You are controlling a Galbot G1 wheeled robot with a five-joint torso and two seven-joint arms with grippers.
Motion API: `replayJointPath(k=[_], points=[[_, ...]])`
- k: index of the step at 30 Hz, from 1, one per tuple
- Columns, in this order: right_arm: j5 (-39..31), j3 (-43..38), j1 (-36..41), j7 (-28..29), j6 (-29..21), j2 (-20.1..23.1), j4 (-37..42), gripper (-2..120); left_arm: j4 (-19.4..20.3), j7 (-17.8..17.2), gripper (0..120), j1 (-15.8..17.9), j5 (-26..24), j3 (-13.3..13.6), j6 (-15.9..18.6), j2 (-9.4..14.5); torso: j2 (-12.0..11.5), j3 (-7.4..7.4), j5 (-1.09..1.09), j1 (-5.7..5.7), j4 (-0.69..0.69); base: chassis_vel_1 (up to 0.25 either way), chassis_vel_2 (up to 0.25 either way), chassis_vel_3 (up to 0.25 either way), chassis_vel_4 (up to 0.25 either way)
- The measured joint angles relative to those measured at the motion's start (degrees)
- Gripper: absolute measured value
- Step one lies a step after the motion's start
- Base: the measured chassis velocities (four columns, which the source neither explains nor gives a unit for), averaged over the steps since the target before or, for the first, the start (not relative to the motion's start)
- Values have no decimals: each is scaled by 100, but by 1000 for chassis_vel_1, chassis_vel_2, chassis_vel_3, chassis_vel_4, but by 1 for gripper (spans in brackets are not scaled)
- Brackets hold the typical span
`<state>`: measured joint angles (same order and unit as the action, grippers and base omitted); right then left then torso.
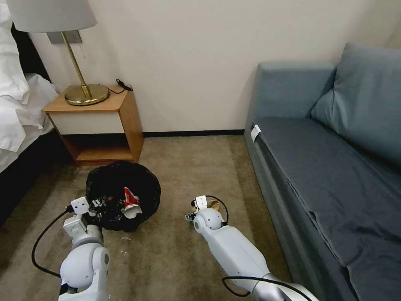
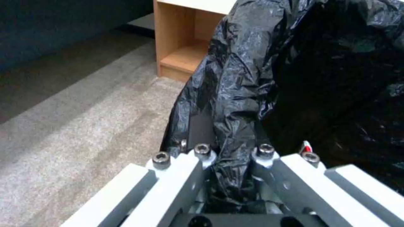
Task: Pick up the trash bin, then pick up the garbage on the floor and place it into the trash bin.
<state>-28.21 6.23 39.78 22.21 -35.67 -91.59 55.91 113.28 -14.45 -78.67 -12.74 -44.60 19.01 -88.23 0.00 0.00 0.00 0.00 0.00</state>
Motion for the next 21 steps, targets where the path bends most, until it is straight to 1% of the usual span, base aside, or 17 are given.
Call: replayJointPath(k=[6, 8, 11, 16, 17, 18, 19, 20, 21], points=[[13, -57, -60, -94, 178, -57, -249, 100, 0, -3, 3, -16, 0, -12, -9, -1, 0, 0, 0, 0, 1, 0, 0, 0, 0], [84, -63, -138, -251, 372, -59, -480, 100, -11, -2, 3, -11, -2, -7, -10, -2, 0, 0, 0, 0, 0, 0, 0, 0, 0], [105, -78, -195, -354, 430, -59, -615, 100, -33, -3, 3, -8, -1, -2, -11, -5, 0, 0, 0, 0, 0, 0, 0, 0, 0], [195, -101, -355, -664, 698, -59, -992, 100, -67, -6, 3, 27, 13, 4, -11, -4, 0, 0, 1, 0, 0, 0, 0, 0, 0], [229, -104, -394, -736, 793, -59, -1099, 98, -69, -6, 3, 33, 19, 6, -11, -6, 0, 0, 0, 0, 0, 0, 0, 0, 0], [229, -104, -394, -736, 793, -59, -1099, 98, -69, -6, 3, 33, 19, 6, -11, -6, 0, 0, 0, 0, 0, 0, 0, 0, 0], [257, -111, -444, -811, 893, -59, -1230, 92, -71, -10, 3, 33, 28, 9, -11, -15, 0, 0, 1, 0, 0, 0, 0, 0, 0], [257, -111, -444, -811, 893, -59, -1230, 92, -71, -10, 3, 33, 28, 9, -11, -15, 0, 0, 1, 0, 0, 0, 0, 0, 0], [272, -117, -489, -861, 988, -58, -1345, 87, -71, -11, 3, 29, 39, 11, -11, -27, 0, 0, 1, 0, 0, 0, 0, 0, 0]])
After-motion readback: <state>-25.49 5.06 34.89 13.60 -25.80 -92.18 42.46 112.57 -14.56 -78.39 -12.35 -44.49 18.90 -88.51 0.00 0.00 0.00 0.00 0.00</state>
